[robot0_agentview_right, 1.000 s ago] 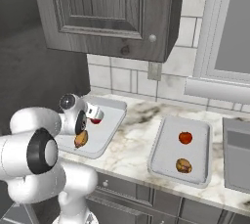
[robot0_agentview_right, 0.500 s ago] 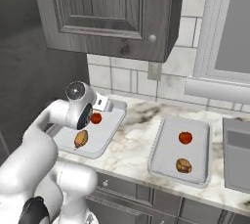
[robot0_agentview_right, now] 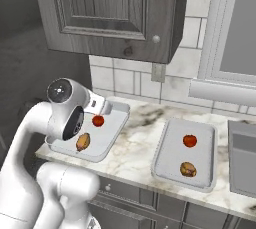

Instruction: Place one tomato and one chicken drumstick in each tupperware on the nearby counter, to pack two identical lunches.

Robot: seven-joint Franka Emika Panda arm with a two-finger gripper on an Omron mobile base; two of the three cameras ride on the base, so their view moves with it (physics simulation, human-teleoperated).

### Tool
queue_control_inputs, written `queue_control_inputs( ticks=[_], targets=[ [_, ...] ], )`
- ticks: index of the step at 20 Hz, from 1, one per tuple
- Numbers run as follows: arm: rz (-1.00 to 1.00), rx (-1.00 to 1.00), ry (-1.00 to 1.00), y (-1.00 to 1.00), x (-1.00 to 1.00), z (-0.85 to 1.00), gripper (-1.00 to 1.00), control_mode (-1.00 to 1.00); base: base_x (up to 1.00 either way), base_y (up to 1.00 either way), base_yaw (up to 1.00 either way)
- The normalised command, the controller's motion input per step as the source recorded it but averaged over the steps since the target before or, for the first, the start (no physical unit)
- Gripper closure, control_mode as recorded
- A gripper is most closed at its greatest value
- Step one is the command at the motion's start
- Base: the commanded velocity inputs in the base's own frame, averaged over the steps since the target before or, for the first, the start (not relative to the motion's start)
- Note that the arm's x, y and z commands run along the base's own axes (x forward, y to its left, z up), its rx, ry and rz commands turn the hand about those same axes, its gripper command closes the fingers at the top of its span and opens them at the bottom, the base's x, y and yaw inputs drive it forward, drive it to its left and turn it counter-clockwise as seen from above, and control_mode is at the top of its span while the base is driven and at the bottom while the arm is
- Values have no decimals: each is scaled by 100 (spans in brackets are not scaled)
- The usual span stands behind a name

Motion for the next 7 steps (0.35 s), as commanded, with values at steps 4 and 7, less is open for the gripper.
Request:
queue_control_inputs(
  ticks=[4,7],
  targets=[
    [0,0,-1,-47,-100,31,-100,-100,0,0,0],
    [-2,2,0,-61,-100,20,-100,-100,0,0,0]
  ],
)
